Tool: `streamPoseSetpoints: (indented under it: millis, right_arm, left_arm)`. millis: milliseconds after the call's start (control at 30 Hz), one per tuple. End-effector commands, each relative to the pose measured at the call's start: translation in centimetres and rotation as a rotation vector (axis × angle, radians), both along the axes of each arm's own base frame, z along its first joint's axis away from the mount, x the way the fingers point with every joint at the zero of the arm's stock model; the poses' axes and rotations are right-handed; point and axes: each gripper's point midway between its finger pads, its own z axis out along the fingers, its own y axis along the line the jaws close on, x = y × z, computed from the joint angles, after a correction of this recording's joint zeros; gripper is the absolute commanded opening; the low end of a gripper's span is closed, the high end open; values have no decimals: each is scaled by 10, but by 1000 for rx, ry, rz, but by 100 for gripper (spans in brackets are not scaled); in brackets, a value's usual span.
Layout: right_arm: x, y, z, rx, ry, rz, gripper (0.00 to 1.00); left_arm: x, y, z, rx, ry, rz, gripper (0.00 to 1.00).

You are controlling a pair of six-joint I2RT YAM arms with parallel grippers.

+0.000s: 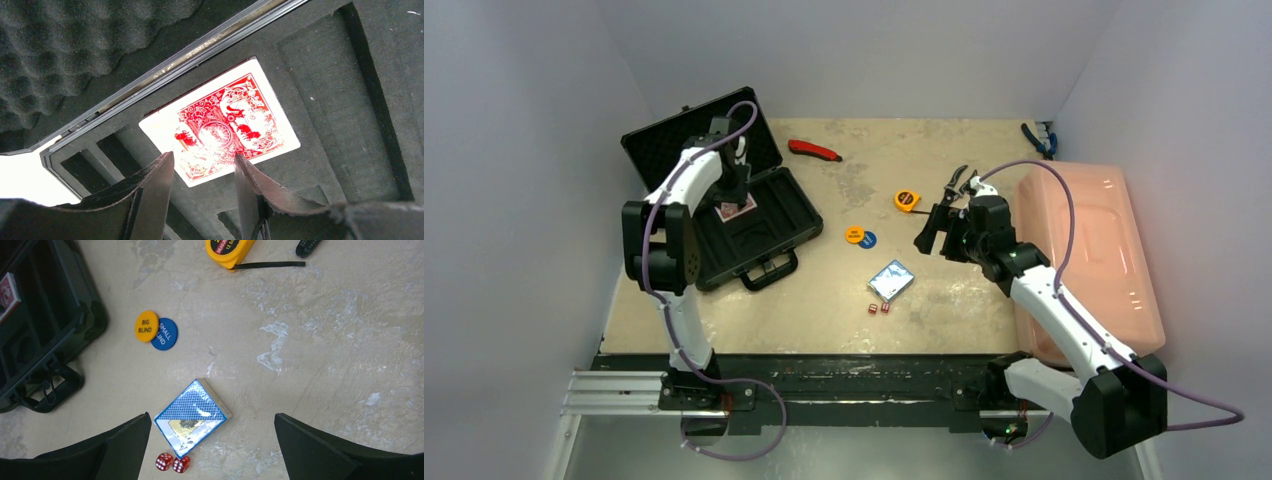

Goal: Pack up texas hold em set

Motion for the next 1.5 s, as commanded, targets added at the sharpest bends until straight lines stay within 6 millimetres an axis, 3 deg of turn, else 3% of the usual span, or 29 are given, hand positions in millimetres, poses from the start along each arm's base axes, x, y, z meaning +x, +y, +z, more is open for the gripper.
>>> streamPoseSetpoints:
  millis: [0,67,133,367,500,600,700,733,800,933,1067,1200,1467]
  right_arm:
    - [3,0,14,1,-59,8,99]
    - [3,0,14,2,-60,8,99]
    - [3,0,14,1,-60,8,99]
    - [5,-3,18,-7,-76,-8,99]
    - [5,-4,21,-3,-93,-10,99]
    - [5,-4,24,-3,-102,-11,99]
    - [6,-3,24,0,-105,-7,99]
    - [6,-3,24,0,-105,-6,99]
    - [6,-2,24,2,-106,-1,99]
    - [6,3,27,17,-113,20,99]
    - [6,7,35,36,-133,40,99]
    - [5,6,40,39,-137,32,99]
    - [-1,-2,27,43,-1,-71,99]
  left_arm:
    - [-8,2,-15,55,67,-37,47]
    - [-8,2,-13,55,73,-37,47]
    - [-8,-1,0,48,53,-30,46]
    - [-13,-18,100,-36,-235,13,52]
    - [-33,-27,142,-127,-357,39,74]
    - [-51,-28,161,-166,-444,63,87]
    - [-68,-25,175,-204,-534,122,97]
    - [-73,-25,188,-236,-604,142,100]
    - [-84,-31,202,-310,-692,164,100]
    - [-114,-32,203,-452,-813,287,100]
    - [-134,-65,201,-575,-845,66,100]
    - [-155,-65,183,-504,-710,-8,100]
    - [-171,-80,174,-511,-673,-130,97]
